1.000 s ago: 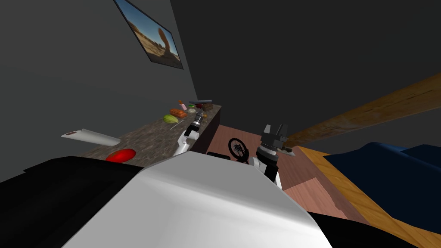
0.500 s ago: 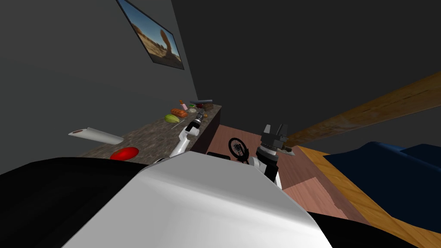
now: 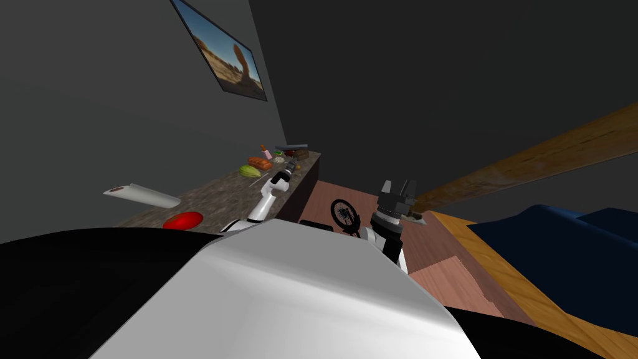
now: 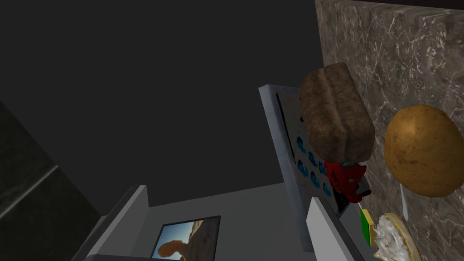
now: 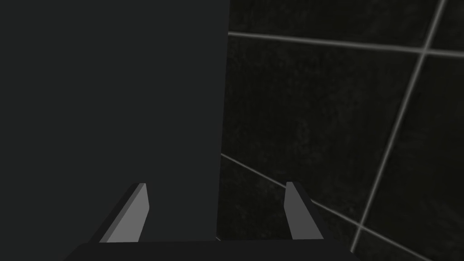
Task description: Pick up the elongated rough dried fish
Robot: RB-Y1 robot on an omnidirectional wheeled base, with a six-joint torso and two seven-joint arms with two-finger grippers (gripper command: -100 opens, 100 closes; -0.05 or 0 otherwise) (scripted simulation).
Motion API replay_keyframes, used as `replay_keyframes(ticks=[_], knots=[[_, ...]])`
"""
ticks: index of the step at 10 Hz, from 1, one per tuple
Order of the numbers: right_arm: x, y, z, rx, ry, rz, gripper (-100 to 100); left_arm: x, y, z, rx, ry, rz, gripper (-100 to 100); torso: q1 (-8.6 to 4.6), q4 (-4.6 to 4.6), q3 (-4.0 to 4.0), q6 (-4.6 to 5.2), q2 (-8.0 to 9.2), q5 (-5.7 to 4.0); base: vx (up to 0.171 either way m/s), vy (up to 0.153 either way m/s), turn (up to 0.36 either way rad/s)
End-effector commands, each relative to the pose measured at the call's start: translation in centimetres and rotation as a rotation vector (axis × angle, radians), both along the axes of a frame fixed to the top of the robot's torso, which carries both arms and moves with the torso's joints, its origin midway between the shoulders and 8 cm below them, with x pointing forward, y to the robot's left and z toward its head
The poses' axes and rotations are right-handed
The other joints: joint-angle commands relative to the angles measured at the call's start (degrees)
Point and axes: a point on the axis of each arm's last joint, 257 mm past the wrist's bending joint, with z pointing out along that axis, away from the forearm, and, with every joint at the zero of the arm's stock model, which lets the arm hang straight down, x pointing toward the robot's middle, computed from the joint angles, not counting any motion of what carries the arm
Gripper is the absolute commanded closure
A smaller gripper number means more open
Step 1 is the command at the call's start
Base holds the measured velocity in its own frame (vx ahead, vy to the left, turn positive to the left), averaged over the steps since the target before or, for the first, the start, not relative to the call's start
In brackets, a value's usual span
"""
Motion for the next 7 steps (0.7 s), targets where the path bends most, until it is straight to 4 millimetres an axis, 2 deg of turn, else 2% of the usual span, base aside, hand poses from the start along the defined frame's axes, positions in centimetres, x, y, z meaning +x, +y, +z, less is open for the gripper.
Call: replay_keyframes(ticks=[1, 2, 5, 6, 7], knots=[[0.0, 0.0, 0.0, 0.0, 0.0, 0.0, 0, 0.4, 0.2, -0.4, 0.003, 0.026, 0.004, -100, 0.0, 0.0, 0.0, 0.0, 0.0, 0.0, 0.0, 0.0, 0.0], [0.0, 0.0, 0.0, 0.0, 0.0, 0.0, 0, 1.7, 0.9, -0.9, 0.019, 0.065, 0.013, -100, -0.02, 0.0, 0.0, 0.0, -0.01, 0.0, -0.007, 0.004, -0.001], [0.0, 0.0, 0.0, 0.0, 0.0, 0.0, 0, 3.0, 1.8, -2.5, 0.033, 0.151, 0.03, -100, -0.01, 0.0, -0.01, 0.0, -0.02, -0.01, -0.004, 0.003, -0.003], [0.0, 0.0, 0.0, 0.0, 0.0, 0.0, 0, 4.0, 2.3, -2.4, 0.044, 0.175, 0.037, -100, 0.0, -0.01, -0.01, 0.0, -0.02, 0.0, 0.0, 0.0, 0.0], [0.0, 0.0, 0.0, 0.0, 0.0, 0.0, 0, 4.2, 2.6, -3.4, 0.043, 0.21, 0.044, -100, -0.01, -0.01, -0.02, 0.0, -0.03, 0.0, 0.0, 0.0, 0.0]])
